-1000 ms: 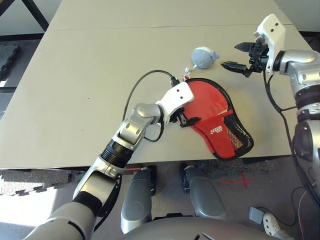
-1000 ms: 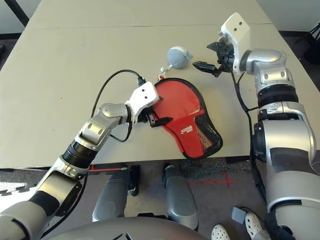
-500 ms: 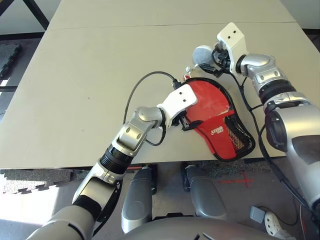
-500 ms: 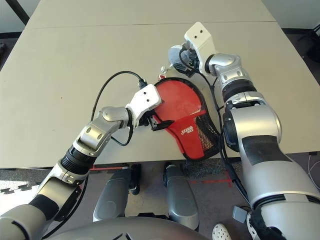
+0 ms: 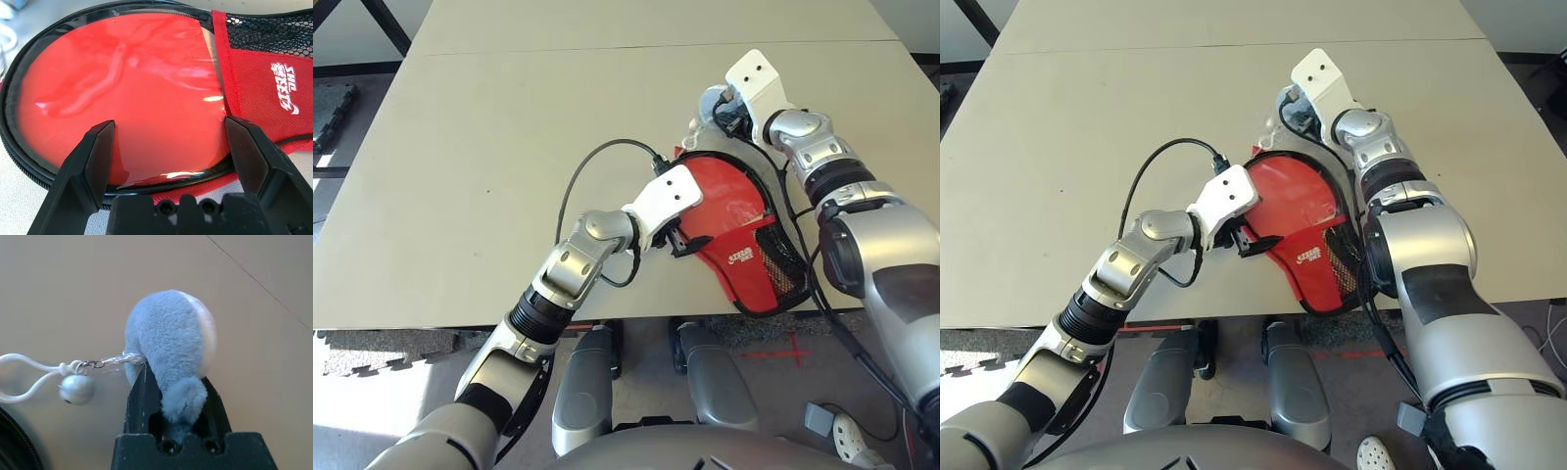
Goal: Store the ping-pong paddle in its case and zip it.
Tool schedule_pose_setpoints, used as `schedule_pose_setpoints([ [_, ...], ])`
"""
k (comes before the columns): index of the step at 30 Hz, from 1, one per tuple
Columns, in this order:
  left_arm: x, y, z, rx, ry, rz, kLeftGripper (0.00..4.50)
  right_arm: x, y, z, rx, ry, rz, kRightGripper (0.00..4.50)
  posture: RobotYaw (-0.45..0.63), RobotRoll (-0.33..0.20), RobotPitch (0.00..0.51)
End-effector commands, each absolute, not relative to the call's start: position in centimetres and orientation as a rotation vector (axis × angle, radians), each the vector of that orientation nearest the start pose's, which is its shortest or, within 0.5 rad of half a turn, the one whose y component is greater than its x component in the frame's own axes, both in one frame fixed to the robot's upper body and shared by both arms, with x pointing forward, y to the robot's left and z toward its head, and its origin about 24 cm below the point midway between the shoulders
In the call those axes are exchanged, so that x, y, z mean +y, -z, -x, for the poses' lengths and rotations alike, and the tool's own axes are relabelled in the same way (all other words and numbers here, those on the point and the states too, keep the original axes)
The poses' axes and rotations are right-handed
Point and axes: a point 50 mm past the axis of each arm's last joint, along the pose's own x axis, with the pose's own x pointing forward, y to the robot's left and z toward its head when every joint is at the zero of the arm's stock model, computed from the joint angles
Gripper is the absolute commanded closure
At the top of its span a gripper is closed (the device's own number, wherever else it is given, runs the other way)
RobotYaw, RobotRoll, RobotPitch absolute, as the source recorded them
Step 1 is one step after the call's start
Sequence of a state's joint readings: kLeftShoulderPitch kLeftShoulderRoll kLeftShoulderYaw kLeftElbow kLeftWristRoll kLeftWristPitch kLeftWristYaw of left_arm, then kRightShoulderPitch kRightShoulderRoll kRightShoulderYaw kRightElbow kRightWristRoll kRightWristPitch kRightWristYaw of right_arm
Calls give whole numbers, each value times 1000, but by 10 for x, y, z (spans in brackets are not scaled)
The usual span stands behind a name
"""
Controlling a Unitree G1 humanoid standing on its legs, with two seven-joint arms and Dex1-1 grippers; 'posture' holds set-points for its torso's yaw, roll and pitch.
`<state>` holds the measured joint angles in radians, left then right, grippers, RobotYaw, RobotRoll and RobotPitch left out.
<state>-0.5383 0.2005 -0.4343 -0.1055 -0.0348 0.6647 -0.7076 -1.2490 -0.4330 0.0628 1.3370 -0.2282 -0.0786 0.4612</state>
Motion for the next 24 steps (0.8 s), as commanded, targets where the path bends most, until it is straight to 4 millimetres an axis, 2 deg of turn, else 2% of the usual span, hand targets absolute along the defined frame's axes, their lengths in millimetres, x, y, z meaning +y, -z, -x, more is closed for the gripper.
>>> schedule_pose_setpoints([
  [1, 32, -88, -277, 378, 1158, -373, 0, -234, -195, -414, 167, -286, 583, 4424, 28, 0, 278],
  [8, 30, -88, -278, 377, 1168, -375, 0, -280, -199, -396, 240, -313, 638, 4424, 3, 0, 274],
  [11, 29, -87, -279, 378, 1173, -376, 0, -313, -202, -375, 352, -389, 676, 4424, -13, 0, 271],
  [13, 28, -86, -280, 379, 1177, -377, 0, -327, -202, -363, 424, -460, 678, 4424, -22, 0, 271],
  [16, 28, -86, -281, 381, 1181, -380, 0, -338, -202, -349, 507, -563, 666, 4424, -43, 0, 267],
  [20, 26, -84, -282, 382, 1192, -387, 0, -359, -202, -317, 684, -745, 565, 4424, -68, 0, 261],
  [24, 24, -83, -283, 382, 1200, -390, 0, -364, -201, -299, 778, -846, 515, 4424, -83, 0, 255],
])
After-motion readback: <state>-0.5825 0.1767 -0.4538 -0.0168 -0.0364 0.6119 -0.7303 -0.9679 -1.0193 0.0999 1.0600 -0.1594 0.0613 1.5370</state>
